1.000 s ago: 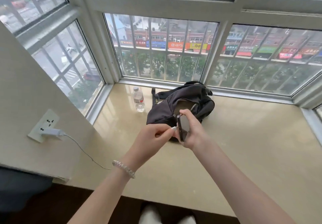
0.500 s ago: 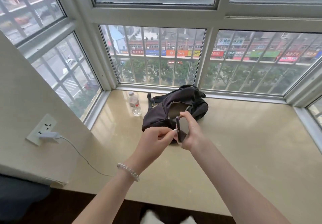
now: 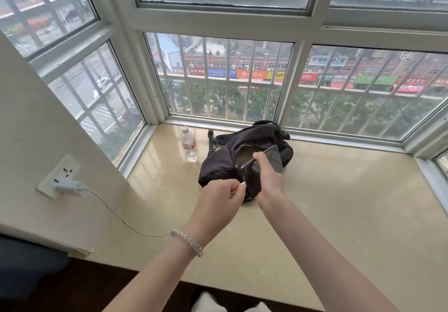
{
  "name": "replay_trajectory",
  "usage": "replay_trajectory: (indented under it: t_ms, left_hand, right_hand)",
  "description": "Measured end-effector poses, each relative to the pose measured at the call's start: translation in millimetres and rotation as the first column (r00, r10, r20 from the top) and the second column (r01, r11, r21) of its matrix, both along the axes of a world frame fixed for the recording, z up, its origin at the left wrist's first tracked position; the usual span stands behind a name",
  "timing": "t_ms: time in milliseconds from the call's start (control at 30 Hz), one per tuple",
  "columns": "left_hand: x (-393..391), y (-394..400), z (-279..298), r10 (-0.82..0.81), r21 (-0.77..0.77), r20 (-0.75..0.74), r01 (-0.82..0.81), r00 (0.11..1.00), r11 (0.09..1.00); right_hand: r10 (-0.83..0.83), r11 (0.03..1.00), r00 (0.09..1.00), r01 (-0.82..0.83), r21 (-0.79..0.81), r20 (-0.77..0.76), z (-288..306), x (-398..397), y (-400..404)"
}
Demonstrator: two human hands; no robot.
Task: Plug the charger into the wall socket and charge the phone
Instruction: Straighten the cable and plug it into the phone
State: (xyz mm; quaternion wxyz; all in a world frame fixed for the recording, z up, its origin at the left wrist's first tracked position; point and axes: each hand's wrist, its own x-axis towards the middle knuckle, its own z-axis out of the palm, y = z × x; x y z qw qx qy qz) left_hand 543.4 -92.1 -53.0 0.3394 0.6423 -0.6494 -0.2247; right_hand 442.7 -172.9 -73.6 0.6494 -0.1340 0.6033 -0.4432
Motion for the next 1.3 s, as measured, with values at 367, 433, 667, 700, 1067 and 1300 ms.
replay_trajectory:
  t_ms: [367,433,667,700,1067,1300]
  left_hand:
    - [2.8,5.8,-24.4,0.041,0.037,-0.112,-0.037,0.993,0.999]
    - [6.1,8.6,-29.4,0.046,0.082,-0.176,-0.032,0.983,0.996]
    - [33.6,22.2,-45.0,0.052,0.158,-0.232,-0.015,0.971,0.987]
    - [41.4,25.2,-49.8,0.046,0.18,-0.195,-0.01,0.98,0.984]
    - [158.0,57.3,-114.1,0.209,0.507,0.459,-0.447,0.864,0.737]
    - [219.4,54.6,-146.5,0.578,0.584,-0.104,-0.421,0.809,0.694]
  right_hand:
    - [0.131,0.984,0.984,-0.144,-0.105,-0.122,-5.9,8.1,-9.3]
    - [0.179,0.968,0.974,-0.199,-0.154,-0.136,-5.5,9.2,-10.4]
    - [0.339,0.905,0.928,-0.367,-0.215,-0.157,-12.0,33.0,-16.8]
    - [0.358,0.897,0.919,-0.388,-0.211,-0.168,-12.8,38.6,-18.1]
    - [0.477,0.826,0.827,-0.537,-0.171,-0.297,-47.7,119.2,-23.0]
    - [0.563,0.775,0.73,-0.629,-0.057,-0.387,-102.5,202.5,-20.9]
